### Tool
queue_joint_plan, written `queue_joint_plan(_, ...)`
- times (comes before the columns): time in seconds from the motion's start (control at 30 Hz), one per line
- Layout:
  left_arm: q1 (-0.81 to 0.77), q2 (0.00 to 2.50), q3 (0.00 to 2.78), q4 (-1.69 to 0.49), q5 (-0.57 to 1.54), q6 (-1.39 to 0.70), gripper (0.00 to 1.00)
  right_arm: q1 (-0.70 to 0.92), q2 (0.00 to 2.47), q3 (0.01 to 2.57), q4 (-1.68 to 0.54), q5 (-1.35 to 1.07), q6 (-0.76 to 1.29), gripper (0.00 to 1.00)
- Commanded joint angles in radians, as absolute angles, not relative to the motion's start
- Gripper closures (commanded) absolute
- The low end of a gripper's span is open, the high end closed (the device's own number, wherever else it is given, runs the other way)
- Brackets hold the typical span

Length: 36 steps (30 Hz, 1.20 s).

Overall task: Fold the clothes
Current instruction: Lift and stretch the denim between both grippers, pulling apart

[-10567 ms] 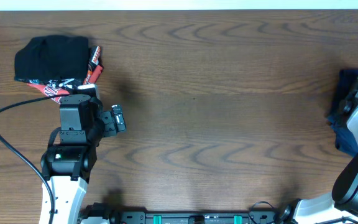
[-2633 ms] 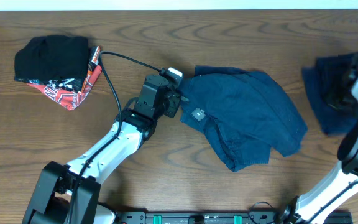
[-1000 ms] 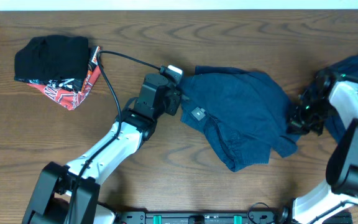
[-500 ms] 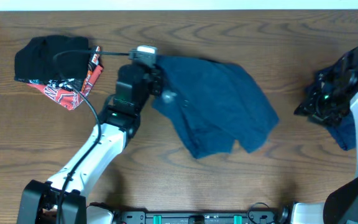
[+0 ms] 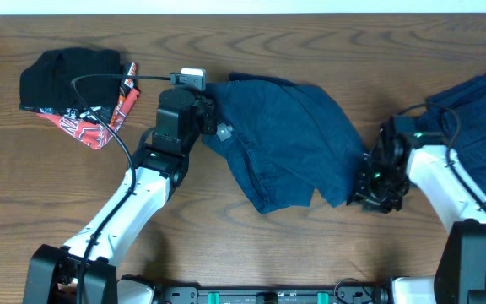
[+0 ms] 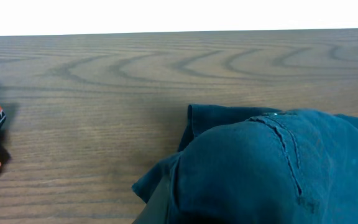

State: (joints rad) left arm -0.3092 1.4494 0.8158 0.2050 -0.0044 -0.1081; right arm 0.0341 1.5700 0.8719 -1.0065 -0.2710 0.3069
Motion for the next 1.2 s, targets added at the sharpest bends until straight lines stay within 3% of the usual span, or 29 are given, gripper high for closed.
queue_joint_plan(0.0,-0.308,1.442,0.823,0.205,-0.013,-0.118,0.94,0.083,1.574,0.812,-0.899,-0.278,0.366,0.65)
queue_joint_plan(0.23,-0.308,1.442,0.823,0.187,-0.013,-0.117,0.94,0.152,1.575,0.756,-0.736,-0.278,0.398,0.68)
queue_joint_plan(0.37,-0.308,1.442,0.823,0.171,-0.012,-0.118,0.94,0.175,1.575,0.736,-0.696,-0.278,0.422,0.99)
queue_joint_plan(0.67,-0.308,1.414,0.823,0.092,-0.012,-0.117,0.94,0.156,1.465,0.826,-0.762,-0.224,0.41,0.99)
queue_joint_plan(0.93,-0.311,1.119,0.825,0.093,-0.011,-0.102,0.94,-0.009,1.19,1.271,-0.939,-0.13,0.363,0.99)
queue_joint_plan(1.17,-0.312,0.831,0.825,0.08,-0.008,-0.102,0.94,-0.093,1.134,1.557,-1.067,-0.121,0.29,0.99)
